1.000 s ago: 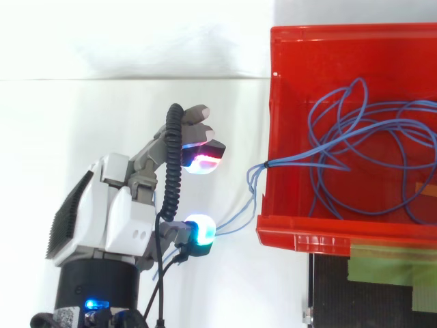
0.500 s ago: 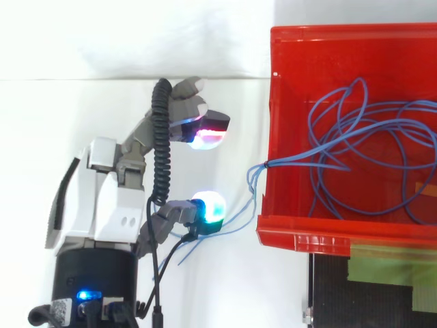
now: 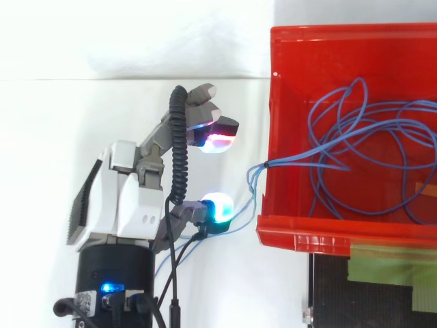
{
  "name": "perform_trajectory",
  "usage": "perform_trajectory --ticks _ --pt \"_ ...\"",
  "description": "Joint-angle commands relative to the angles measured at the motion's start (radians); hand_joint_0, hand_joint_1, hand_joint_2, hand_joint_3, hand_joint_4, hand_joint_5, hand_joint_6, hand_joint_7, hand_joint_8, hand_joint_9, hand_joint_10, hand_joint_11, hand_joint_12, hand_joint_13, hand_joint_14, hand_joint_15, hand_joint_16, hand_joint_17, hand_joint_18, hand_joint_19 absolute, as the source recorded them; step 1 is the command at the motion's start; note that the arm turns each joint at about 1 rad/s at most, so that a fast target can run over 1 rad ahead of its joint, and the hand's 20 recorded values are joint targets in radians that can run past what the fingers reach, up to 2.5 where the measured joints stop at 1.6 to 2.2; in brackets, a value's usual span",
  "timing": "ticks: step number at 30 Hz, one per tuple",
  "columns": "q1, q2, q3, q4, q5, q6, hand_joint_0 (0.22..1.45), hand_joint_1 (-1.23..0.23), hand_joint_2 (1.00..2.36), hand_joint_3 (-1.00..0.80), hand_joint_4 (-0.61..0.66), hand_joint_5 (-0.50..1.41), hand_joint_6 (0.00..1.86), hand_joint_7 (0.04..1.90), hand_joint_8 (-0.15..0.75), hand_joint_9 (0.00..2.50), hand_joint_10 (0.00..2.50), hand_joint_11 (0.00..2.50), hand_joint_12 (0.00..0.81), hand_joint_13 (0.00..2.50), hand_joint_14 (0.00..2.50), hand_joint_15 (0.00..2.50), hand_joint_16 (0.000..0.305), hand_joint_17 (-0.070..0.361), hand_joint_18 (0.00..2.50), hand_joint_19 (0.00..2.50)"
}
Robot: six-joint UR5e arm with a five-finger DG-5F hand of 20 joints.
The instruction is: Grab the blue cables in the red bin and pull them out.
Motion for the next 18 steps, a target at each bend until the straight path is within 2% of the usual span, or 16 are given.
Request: perform_trajectory --ticks 1,6,18 --pt "0.0 -0.004 0.002 -0.008 0.001 0.031 0.7 -1.03 1.0 -1.0 0.18 0.75 0.01 0.68 0.252 0.6 0.02 0.48 0.376 0.51 0.01 0.33 0.056 0.125 0.55 0.6" --pt "0.0 -0.004 0.004 -0.017 0.0 0.03 0.7 -1.03 1.0 -1.0 0.17 0.75 0.01 0.68 0.252 0.6 0.02 0.48 0.376 0.51 0.01 0.34 0.056 0.125 0.55 0.6" --pt "-0.008 -0.004 0.005 -0.014 -0.006 -0.026 0.7 -1.03 1.0 -1.0 0.16 0.77 0.01 0.7 0.251 0.61 0.02 0.47 0.372 0.51 0.01 0.33 0.055 0.124 0.55 0.6"
